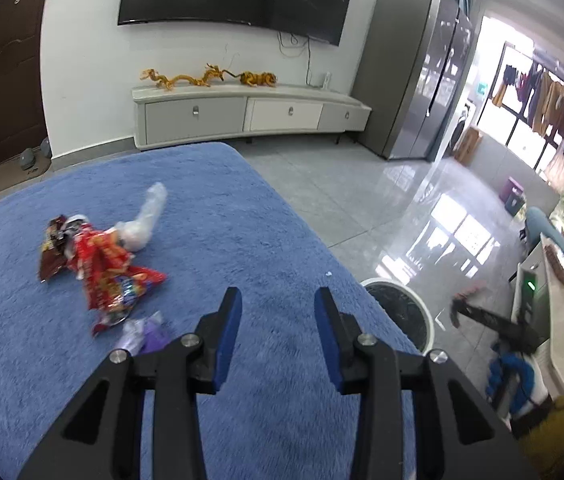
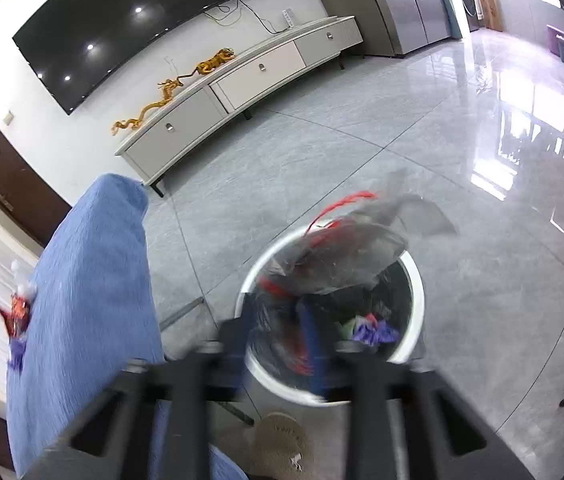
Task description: Collect trash
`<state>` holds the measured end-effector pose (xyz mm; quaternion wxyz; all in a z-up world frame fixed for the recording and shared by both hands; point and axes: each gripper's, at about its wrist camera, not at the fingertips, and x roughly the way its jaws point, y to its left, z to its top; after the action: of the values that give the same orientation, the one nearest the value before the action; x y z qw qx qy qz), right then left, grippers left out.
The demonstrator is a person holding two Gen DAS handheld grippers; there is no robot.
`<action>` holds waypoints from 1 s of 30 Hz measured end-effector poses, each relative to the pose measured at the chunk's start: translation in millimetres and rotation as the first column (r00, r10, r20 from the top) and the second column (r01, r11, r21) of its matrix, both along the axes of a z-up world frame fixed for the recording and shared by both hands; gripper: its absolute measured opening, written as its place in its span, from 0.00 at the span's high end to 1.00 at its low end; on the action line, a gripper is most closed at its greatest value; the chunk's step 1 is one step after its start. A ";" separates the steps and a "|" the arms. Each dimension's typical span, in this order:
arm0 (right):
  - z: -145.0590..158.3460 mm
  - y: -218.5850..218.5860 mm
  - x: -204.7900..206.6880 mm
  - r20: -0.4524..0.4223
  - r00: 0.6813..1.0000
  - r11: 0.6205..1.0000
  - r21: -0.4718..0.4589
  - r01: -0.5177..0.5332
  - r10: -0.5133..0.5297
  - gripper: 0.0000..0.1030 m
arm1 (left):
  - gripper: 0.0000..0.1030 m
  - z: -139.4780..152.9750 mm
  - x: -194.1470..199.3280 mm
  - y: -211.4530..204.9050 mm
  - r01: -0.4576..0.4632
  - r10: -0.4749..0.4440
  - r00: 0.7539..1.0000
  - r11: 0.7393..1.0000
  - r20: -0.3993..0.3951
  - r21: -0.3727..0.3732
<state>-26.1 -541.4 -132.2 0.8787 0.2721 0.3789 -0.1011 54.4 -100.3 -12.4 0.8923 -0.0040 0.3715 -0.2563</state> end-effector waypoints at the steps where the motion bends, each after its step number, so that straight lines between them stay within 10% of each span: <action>1: 3.5 3.0 5.4 -0.013 1.000 1.000 -0.017 0.007 -0.008 0.45 | 0.65 3.4 -3.4 6.8 -0.009 0.009 1.000 1.000 0.003 -0.010; 16: 119.5 125.3 17.6 0.102 0.990 0.977 -0.200 -0.079 0.101 0.43 | 0.61 30.7 -38.2 110.3 -0.258 0.255 0.960 0.966 0.116 0.004; 30: 192.1 272.1 6.8 0.276 0.897 0.911 -0.329 -0.249 0.345 0.26 | 0.35 48.4 -83.2 153.3 -0.364 0.356 0.884 0.931 0.304 -0.031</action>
<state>-19.2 -269.4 59.9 0.9643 0.0938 0.2460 0.0289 -28.7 53.1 36.0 0.9707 -0.0212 0.2260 -0.0787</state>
